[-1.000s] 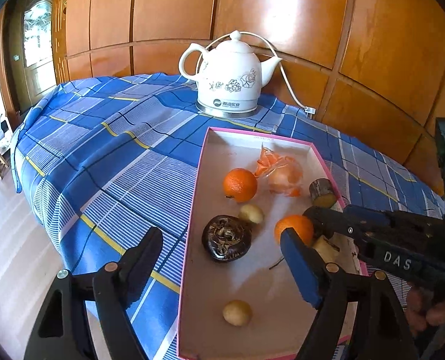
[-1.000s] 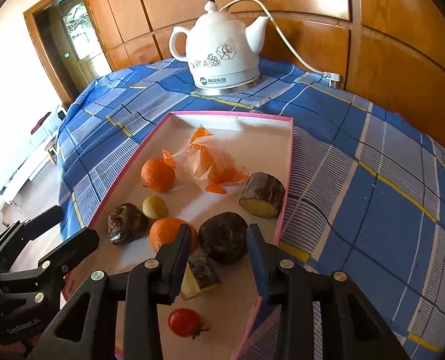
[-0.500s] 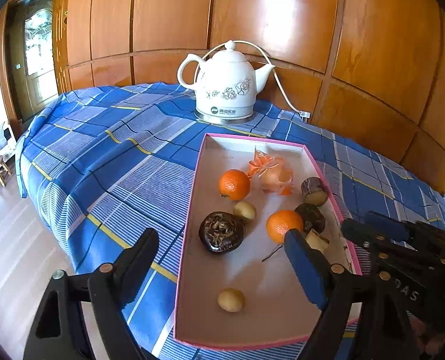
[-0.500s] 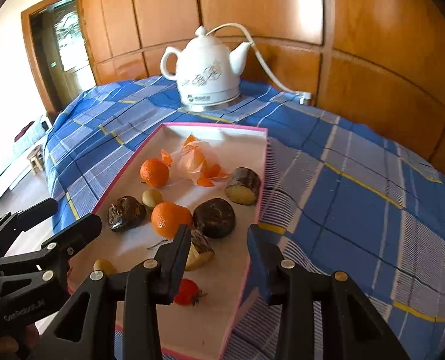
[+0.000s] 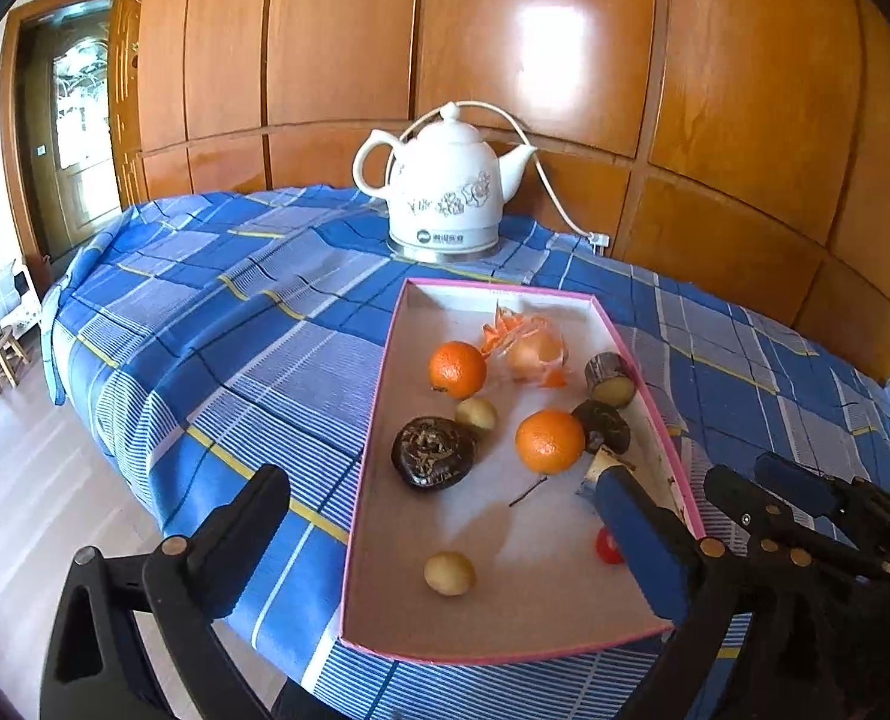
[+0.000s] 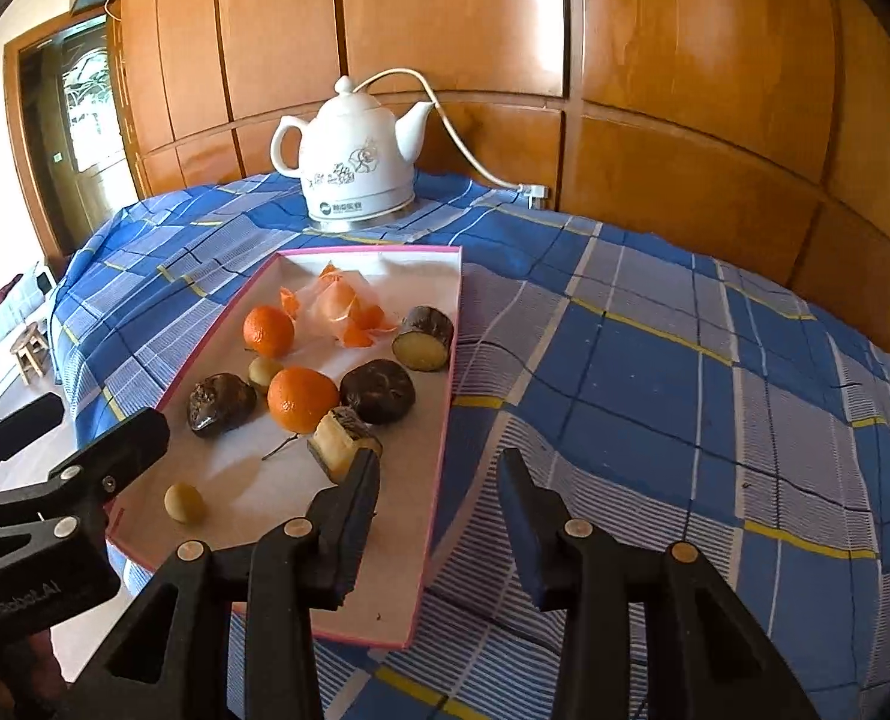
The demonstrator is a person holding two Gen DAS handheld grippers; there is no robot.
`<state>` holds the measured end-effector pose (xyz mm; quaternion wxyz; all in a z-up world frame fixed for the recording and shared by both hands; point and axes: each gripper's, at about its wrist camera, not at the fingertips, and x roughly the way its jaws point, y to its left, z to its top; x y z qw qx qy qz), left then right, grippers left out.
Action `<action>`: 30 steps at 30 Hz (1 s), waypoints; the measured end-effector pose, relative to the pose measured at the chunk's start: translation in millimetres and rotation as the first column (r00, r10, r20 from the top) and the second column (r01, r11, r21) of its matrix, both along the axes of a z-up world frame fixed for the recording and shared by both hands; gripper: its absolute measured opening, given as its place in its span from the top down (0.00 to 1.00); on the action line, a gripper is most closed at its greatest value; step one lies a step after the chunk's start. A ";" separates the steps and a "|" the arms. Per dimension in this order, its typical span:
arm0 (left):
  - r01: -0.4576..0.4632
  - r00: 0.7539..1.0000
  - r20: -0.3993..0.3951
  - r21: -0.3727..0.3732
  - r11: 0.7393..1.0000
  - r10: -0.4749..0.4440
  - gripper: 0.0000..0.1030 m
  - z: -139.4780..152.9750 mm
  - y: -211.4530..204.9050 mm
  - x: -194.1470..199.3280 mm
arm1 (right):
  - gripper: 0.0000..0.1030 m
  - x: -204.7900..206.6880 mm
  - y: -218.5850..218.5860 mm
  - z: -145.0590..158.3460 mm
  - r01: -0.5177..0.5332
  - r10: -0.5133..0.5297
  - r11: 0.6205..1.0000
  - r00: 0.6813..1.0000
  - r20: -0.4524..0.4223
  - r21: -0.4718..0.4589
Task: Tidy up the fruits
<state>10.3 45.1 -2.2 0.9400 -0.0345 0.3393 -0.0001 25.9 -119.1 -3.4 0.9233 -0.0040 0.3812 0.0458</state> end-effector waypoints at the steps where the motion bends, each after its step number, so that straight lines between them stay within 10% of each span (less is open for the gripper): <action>1: -0.004 1.000 0.003 0.000 1.000 0.004 0.00 1.1 0.3 -0.3 | 0.60 -0.9 0.2 0.7 -0.001 0.001 1.000 1.000 0.004 -0.004; 30: -0.039 0.999 0.015 0.030 0.999 0.038 0.00 -0.1 -0.5 0.6 | 0.60 -7.5 0.5 9.4 0.024 -0.021 0.999 0.998 0.064 -0.036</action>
